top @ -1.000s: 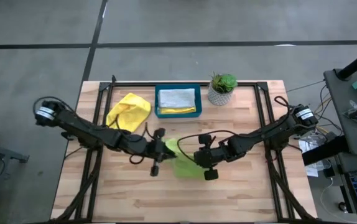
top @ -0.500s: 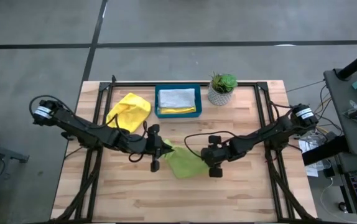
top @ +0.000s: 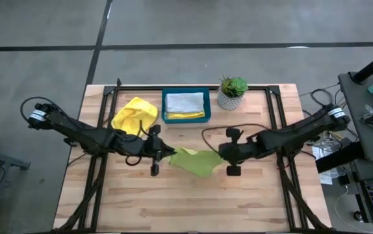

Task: Fold microfiber towels
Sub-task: Fold the green microfiber cloth

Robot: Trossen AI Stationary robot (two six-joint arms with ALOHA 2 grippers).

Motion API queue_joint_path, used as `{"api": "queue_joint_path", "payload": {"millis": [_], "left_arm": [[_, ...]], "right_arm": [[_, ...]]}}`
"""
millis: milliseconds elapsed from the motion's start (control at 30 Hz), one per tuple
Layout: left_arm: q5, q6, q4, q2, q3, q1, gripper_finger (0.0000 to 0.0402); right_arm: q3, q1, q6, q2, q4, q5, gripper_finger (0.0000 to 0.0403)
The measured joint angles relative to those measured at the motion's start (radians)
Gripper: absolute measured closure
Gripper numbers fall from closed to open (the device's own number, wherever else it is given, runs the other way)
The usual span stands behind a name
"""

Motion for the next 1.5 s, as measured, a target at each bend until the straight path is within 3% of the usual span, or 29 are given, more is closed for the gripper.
{"api": "queue_joint_path", "payload": {"millis": [367, 500, 767, 1033, 1500], "left_arm": [[0.002, 0.080, -0.111, -0.174, 0.000, 0.032, 0.0402], [-0.003, 0.083, -0.088, -0.201, 0.000, 0.045, 0.0402], [-0.179, 0.162, -0.095, -0.191, 0.000, 0.046, 0.0402], [-0.179, 0.257, -0.108, -0.187, 0.000, 0.054, 0.0402], [-0.151, 0.258, -0.322, -0.343, 0.000, 0.126, 0.0401]], "right_arm": [[0.248, -0.046, -0.227, -0.047, -0.161, 0.156, 0.0394], [0.327, -0.052, -0.272, -0.032, -0.211, 0.367, 0.0394], [0.460, -0.077, -0.377, -0.025, -0.203, 0.306, 0.0395], [0.465, -0.111, -0.402, -0.025, -0.234, 0.280, 0.0395], [0.450, -0.196, -0.381, -0.017, -0.293, 0.248, 0.0394]]}}
